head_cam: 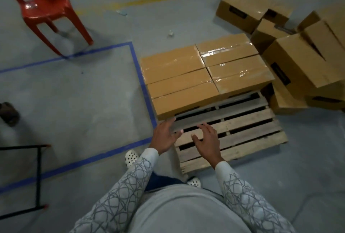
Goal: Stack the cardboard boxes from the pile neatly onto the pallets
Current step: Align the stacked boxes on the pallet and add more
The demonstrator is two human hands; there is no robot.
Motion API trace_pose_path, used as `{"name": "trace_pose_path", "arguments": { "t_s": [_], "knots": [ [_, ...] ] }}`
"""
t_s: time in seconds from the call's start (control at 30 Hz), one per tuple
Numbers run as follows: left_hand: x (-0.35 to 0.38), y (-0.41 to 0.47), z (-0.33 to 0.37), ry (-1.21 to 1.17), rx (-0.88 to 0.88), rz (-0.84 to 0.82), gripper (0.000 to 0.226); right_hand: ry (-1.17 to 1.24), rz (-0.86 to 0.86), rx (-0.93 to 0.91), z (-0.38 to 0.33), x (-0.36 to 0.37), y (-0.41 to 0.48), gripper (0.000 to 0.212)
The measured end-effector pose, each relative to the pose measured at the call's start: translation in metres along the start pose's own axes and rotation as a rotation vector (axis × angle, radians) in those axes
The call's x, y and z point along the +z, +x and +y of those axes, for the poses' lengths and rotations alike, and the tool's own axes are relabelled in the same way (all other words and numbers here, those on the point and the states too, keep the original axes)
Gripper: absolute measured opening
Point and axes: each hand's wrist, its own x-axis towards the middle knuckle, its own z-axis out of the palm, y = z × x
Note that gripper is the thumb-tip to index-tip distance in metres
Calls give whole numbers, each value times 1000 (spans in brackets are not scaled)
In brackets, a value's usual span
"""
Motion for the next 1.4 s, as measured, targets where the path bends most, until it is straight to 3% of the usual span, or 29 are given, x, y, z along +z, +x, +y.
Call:
{"name": "trace_pose_path", "arguments": {
  "t_s": [0.1, 0.3, 0.5, 0.6, 0.73, 0.83, 0.9, 1.03, 1.27, 1.4],
  "knots": [
    [-53, 13, -40, -20, -34, 40, 86, 45, 5, -1, -48, 32, 16, 46],
    [-173, 21, -123, -35, -29, 103, 64, 117, -110, 11, -182, 112, 58, 46],
    [-272, 37, -174, -251, -119, 196, 17, 268, -287, 19, -300, 139, 116, 35],
    [-310, 56, -176, -518, -218, 210, 10, 520, -400, 165, -350, 135, 137, 22],
    [-361, 91, -172, -1056, -414, 218, 9, 974, -438, 472, -396, 143, 179, 27],
    [-403, 130, -186, -1466, -572, 168, 34, 1309, -400, 721, -422, 166, 236, 20],
    [-436, 167, -203, -1508, -612, 177, 37, 1372, -376, 798, -439, 185, 282, 17],
    [-518, 243, -215, -1381, -592, 218, 22, 1303, -458, 783, -489, 200, 383, 17],
    [-639, 357, -199, -1389, -456, 240, 24, 973, -503, 462, -607, 183, 525, 12],
    [-673, 447, -184, -1290, -440, 83, 20, 917, -494, 407, -630, 185, 602, 13]
  ]
}}
